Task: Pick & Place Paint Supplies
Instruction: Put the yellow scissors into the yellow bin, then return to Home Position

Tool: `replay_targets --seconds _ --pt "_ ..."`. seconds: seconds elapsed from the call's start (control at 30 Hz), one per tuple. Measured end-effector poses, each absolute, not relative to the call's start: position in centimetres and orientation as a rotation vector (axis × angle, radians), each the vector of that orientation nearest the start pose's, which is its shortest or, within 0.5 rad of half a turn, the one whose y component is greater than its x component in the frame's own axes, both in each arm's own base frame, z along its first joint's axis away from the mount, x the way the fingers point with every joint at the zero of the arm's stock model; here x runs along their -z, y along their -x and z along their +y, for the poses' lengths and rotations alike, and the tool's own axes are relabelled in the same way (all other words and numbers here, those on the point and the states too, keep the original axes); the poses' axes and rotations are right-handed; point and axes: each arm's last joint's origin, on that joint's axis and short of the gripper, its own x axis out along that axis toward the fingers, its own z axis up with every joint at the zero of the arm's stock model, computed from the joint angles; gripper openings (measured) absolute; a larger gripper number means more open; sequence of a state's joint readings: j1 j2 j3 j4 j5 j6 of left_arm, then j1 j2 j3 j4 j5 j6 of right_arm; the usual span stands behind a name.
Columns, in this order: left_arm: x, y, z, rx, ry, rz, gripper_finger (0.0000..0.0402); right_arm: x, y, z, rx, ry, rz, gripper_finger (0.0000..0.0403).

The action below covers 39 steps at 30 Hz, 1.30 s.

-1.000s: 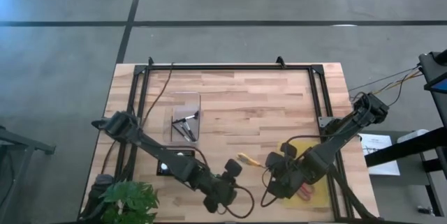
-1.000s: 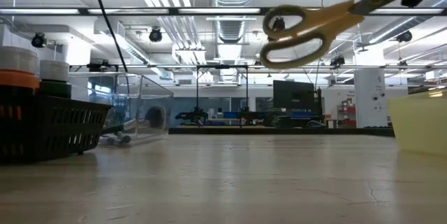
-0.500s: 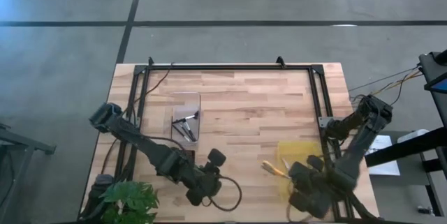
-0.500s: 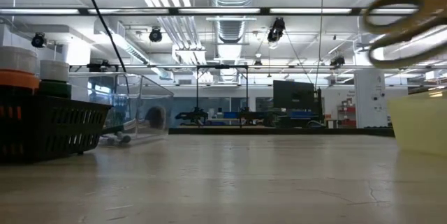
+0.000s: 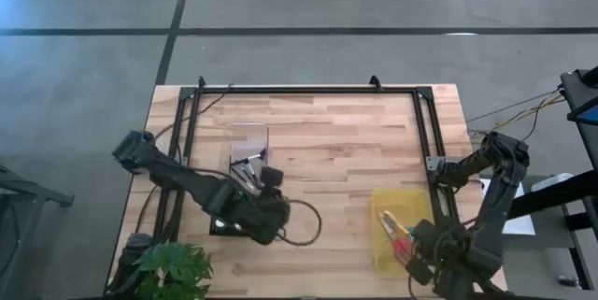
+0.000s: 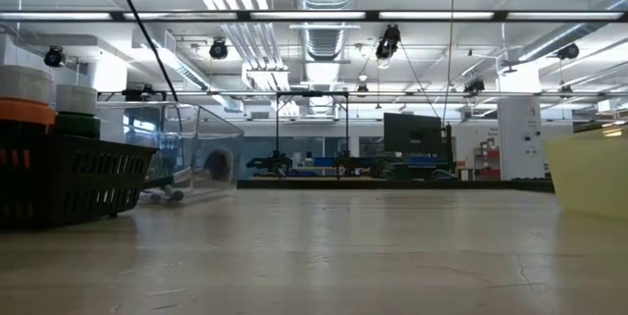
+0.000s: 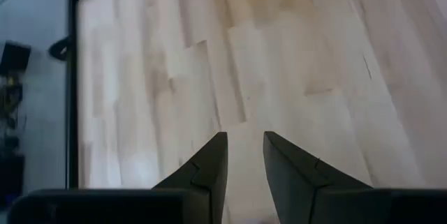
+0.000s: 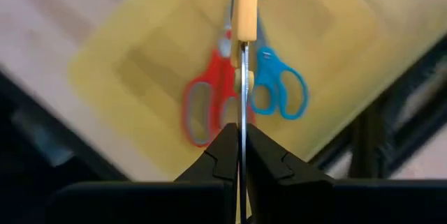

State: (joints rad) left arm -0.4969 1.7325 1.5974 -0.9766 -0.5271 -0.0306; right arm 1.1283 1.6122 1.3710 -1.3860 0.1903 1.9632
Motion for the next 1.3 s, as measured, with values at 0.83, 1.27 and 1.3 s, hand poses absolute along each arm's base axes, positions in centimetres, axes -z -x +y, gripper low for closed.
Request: replay_targets --seconds 0.83,1.27,1.3 --pt "-29.7 -22.7 -11.0 -0.001 -0.181 0.596 0.01 -21.8 -12.0 24.8 0.96 -0.335 1.345 0.0008" --pt "-28.2 -19.8 -10.0 0.235 -0.134 0.069 0.01 -21.8 -12.1 24.9 0.921 -0.3 1.339 0.0089" --pt "-28.2 -19.8 -10.0 0.247 -0.142 0.042 0.01 -21.8 -12.1 24.9 0.92 -0.3 1.337 0.0105"
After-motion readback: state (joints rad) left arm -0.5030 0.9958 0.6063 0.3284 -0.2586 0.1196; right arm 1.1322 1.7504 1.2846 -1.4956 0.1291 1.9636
